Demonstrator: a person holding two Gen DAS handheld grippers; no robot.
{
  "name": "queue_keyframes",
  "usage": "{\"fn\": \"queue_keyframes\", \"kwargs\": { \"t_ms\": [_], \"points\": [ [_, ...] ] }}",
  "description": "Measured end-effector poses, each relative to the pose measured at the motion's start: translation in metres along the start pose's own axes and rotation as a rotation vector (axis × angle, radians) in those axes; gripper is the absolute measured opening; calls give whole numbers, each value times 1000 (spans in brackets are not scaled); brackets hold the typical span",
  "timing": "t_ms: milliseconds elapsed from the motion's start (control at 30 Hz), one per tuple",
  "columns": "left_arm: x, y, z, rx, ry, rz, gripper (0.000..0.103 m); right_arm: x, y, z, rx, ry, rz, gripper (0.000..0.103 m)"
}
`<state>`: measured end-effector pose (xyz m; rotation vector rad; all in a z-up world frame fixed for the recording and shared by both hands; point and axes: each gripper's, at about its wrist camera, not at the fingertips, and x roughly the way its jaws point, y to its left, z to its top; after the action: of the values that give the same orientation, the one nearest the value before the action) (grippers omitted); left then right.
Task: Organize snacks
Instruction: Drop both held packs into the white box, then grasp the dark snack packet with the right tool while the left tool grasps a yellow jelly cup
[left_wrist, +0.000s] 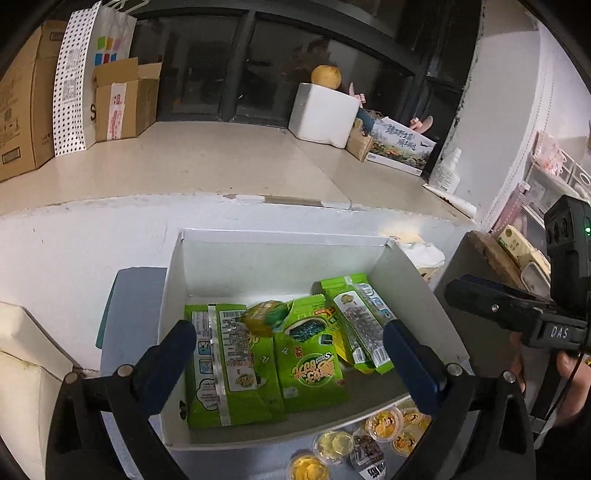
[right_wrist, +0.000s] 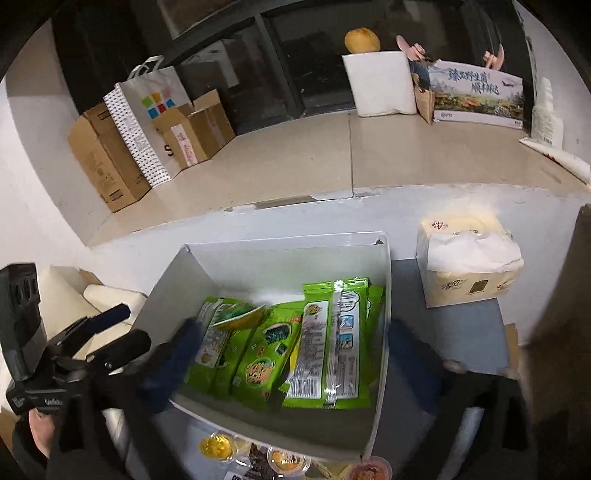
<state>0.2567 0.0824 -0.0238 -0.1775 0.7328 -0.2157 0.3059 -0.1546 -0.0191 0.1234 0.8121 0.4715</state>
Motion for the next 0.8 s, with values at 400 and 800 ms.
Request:
{"fn": "queue_keyframes", "kwargs": {
  "t_ms": [400, 800],
  "points": [
    [-75, -36, -79, 61, -49, -46, 103, -84, 27, -74, -102, -105, 66, 103],
    [-97, -20, -198, -104, 36, -43, 103, -26, 60, -194, -140, 117, 65, 103]
  ]
}}
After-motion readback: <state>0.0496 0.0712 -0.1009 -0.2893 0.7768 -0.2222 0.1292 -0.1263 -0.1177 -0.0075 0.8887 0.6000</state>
